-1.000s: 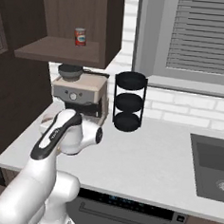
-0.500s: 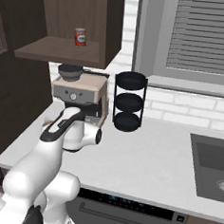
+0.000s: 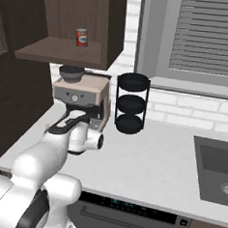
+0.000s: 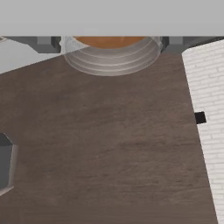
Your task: Pick the honey bottle and place it on the digital scale for weighing, and close the cabinet.
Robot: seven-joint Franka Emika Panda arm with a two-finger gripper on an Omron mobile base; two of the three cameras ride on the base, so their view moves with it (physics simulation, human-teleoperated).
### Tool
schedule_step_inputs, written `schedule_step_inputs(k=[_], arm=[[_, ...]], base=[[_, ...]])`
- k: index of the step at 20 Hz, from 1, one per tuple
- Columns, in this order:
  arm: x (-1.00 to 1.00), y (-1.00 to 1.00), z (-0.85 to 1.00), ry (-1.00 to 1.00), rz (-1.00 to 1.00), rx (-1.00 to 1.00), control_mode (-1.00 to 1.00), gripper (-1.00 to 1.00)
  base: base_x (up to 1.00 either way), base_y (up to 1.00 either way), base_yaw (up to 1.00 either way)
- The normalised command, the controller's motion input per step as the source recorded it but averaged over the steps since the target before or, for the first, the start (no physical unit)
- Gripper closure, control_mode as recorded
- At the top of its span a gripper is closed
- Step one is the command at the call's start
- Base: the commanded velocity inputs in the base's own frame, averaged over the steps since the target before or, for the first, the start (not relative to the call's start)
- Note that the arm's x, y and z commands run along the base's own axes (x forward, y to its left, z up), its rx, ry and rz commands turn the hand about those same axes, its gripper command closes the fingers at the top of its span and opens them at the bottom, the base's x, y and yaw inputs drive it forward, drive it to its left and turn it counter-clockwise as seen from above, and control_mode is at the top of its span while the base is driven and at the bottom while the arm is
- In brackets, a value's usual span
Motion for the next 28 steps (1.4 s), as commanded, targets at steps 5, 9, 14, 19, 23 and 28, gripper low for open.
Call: schedule_step_inputs(k=[5,9,14,19,23,28], arm=[[0.22,0.22,-0.34,-0.02,0.00,0.00,-1.00,1.00],[0.30,0.21,-0.15,-0.02,0.00,0.00,-1.00,1.00],[0.05,0.03,-0.16,0.00,0.00,0.02,-1.00,1.00],[-0.10,0.00,-0.18,0.00,0.04,0.00,-1.00,1.00],[-0.23,0.00,-0.06,0.00,0.03,0.00,-1.00,1.00],[-0.18,0.00,-0.05,-0.01,0.01,0.00,-1.00,1.00]], base=[[0.00,0.00,0.00],[0.00,0.00,0.00],[0.00,0.00,0.00],[0.00,0.00,0.00],[0.00,0.00,0.00],[0.00,0.00,0.00]])
